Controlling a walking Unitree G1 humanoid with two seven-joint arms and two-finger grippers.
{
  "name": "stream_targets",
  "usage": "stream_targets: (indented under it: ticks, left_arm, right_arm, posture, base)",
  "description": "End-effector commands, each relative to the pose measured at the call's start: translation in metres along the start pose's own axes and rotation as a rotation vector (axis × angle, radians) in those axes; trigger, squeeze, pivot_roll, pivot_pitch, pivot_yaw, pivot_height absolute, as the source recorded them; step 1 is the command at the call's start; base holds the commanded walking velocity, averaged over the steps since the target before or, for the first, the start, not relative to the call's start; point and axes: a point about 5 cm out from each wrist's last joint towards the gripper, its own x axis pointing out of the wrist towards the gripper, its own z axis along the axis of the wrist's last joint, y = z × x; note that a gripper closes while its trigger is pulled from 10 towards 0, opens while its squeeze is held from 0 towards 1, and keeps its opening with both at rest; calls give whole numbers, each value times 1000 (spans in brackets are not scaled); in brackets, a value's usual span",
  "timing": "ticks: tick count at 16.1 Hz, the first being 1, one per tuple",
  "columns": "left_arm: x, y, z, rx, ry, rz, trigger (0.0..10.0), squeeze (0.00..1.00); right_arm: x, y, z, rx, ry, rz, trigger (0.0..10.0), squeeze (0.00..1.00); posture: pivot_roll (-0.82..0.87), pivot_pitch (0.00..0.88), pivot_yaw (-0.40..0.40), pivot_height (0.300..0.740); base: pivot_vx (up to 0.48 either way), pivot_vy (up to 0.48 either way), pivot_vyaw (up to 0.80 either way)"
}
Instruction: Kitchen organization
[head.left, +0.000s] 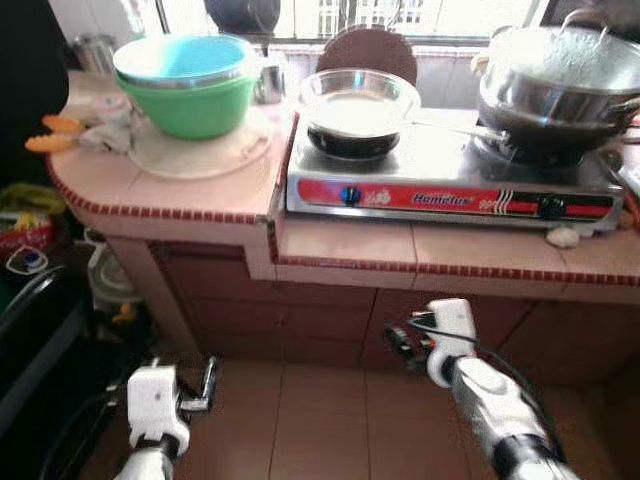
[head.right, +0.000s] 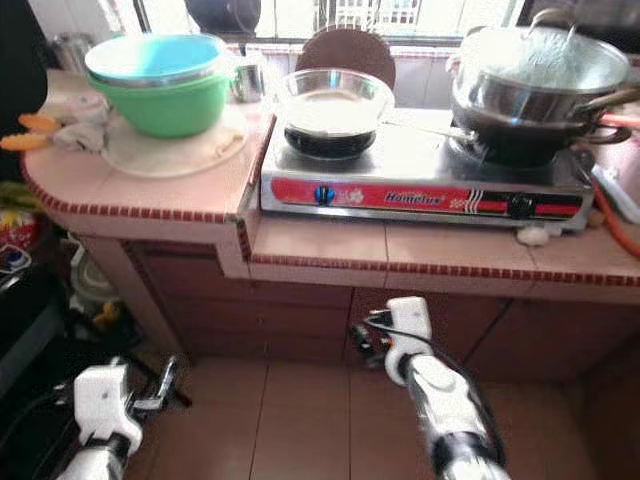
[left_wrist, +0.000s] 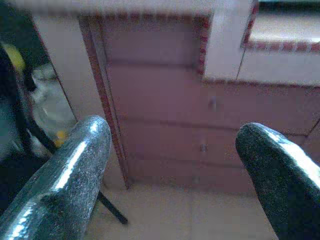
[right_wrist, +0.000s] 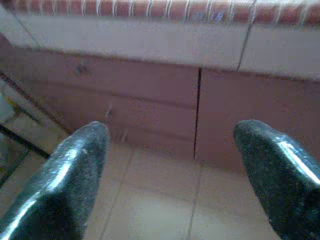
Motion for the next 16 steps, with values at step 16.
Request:
stream_targets:
  ticks: [16]
  left_arm:
    - [31,22,93,151,-192,88,10000,0]
  right_arm:
    - [-39,26,58,-9,-321,-27,10000,0]
  posture:
    - [-55,87,51,740]
  base:
    - [0,0,0]
